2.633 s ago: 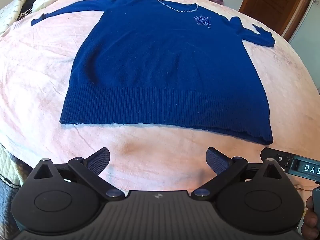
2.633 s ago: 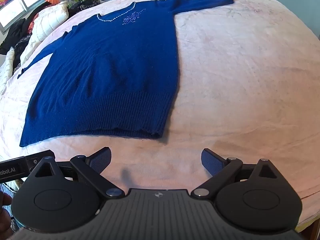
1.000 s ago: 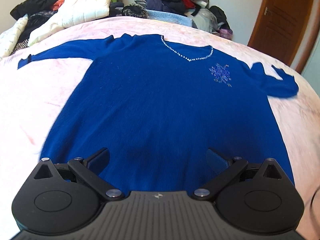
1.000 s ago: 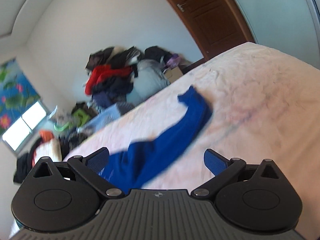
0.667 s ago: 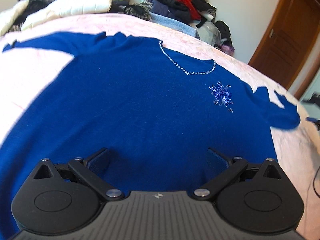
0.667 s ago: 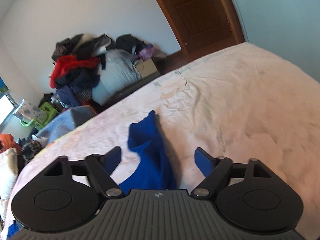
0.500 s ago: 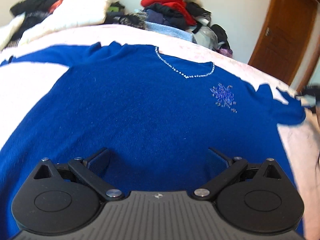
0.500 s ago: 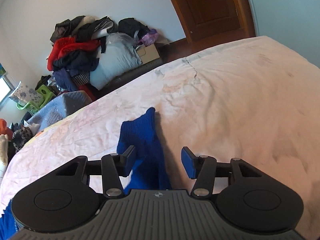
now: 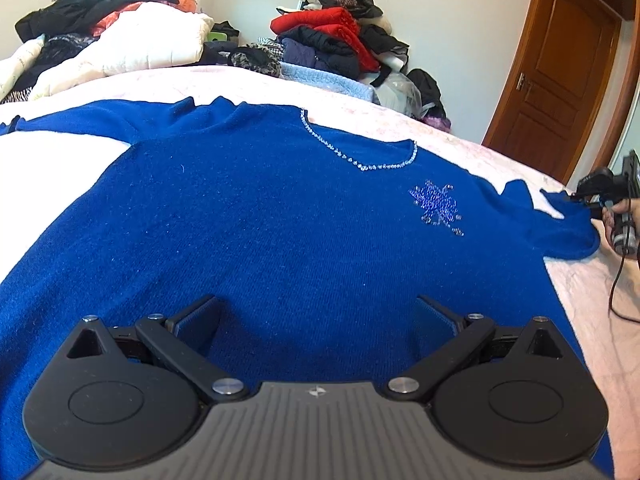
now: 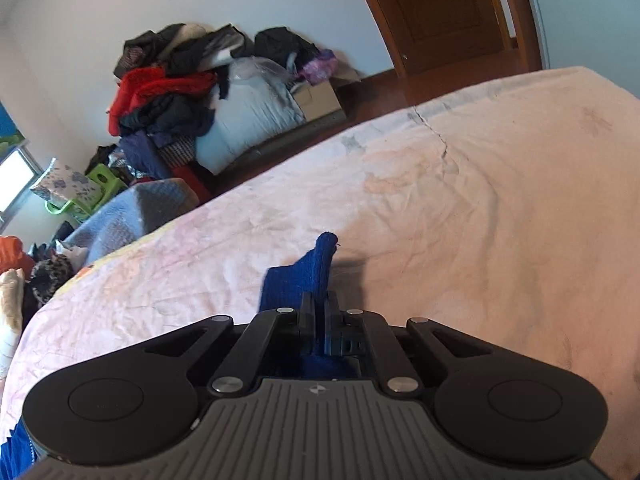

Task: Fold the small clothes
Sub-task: 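Grasp the blue sweater's sleeve cuff with the right gripper, then lift the sleeve with the right gripper and lay it across the sweater body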

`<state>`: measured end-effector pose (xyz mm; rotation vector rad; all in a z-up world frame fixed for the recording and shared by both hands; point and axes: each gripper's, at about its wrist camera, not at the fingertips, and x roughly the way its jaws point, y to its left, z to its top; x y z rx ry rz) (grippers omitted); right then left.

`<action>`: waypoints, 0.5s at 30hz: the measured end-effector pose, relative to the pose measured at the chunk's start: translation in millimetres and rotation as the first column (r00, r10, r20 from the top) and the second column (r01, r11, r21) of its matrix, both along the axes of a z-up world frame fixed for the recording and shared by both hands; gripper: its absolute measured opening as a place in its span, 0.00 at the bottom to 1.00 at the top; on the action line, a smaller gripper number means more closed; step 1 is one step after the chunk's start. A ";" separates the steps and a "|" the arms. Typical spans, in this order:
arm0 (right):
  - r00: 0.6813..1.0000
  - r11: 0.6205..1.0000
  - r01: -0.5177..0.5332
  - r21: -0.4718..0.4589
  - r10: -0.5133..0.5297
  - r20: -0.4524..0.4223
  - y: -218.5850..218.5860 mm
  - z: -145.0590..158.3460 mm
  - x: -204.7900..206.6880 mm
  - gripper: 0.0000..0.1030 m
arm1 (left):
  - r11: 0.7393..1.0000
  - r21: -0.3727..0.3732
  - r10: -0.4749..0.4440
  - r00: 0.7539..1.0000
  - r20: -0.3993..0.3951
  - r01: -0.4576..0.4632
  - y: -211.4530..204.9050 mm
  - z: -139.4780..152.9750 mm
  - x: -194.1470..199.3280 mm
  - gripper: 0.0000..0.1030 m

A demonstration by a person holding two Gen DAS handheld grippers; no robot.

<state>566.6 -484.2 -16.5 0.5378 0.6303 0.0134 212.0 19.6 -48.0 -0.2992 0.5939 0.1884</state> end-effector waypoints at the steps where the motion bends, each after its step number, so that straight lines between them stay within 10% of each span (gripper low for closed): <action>1: 1.000 1.000 0.012 -0.009 -0.012 0.023 -1.9 6.5 -9.4 0.08 | 1.000 -0.009 0.000 1.000 0.006 0.000 1.5 0.1 -1.2 1.00; 10: 0.959 0.993 0.115 -0.033 -0.102 0.266 -22.8 92.7 -126.5 0.08 | 0.995 -0.100 0.006 0.998 0.062 0.000 15.0 -1.5 -9.3 1.00; 15: 0.924 0.994 -0.032 -0.108 0.071 0.377 48.3 132.3 -166.7 0.08 | 0.985 -0.173 0.016 0.994 0.104 0.002 25.1 -3.3 -14.3 1.00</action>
